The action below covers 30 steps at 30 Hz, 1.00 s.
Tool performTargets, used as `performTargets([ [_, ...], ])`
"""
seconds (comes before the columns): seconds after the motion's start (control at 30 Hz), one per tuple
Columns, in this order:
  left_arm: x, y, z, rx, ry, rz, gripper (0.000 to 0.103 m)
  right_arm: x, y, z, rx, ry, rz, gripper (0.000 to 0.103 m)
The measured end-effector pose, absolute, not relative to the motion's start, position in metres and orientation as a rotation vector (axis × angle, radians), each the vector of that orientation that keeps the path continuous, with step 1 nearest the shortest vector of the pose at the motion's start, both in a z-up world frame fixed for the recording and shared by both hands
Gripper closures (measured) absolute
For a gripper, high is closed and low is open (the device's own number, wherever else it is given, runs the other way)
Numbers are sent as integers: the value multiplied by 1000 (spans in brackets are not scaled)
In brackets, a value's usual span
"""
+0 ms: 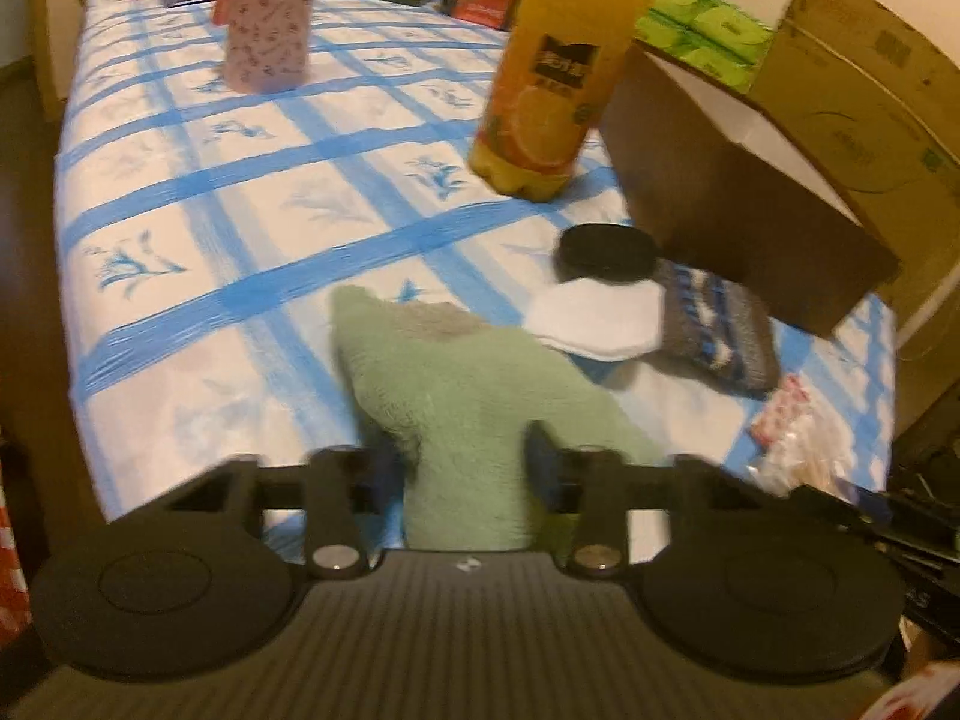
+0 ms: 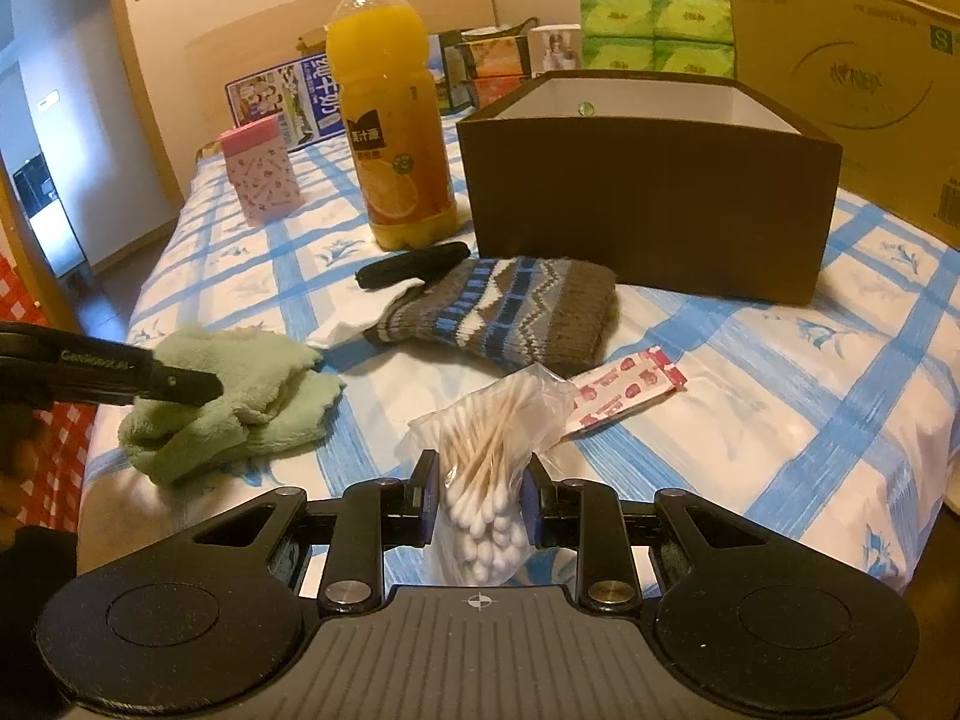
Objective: Organize soft objects
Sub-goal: 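Lift the green towel with the left tool while the right tool lifts the swab bag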
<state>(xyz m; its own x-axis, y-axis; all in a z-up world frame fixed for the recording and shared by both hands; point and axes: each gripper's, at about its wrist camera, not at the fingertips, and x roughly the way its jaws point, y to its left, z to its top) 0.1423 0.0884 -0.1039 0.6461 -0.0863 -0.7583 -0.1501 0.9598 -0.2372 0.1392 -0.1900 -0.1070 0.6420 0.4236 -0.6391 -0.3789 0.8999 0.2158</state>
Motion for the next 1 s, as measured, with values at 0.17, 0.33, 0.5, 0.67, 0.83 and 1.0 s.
performTargets([
  [0.17,135,66,-90,-195,831,-38,90,141,-192,-107,77,743,449,75],
  [0.33,116,24,-71,-64,805,-173,87,141,-193,-107,95,746,446,75],
  [0.5,121,2,-84,-38,863,-176,65,142,-197,-107,105,748,445,75],
  [0.67,133,6,-102,-49,897,-110,58,144,-201,-110,127,765,438,75],
  [0.83,139,11,-106,-85,902,-119,72,144,-200,-112,129,775,444,75],
  [1.0,140,5,-105,-76,898,-140,83,144,-201,-111,131,774,440,75],
])
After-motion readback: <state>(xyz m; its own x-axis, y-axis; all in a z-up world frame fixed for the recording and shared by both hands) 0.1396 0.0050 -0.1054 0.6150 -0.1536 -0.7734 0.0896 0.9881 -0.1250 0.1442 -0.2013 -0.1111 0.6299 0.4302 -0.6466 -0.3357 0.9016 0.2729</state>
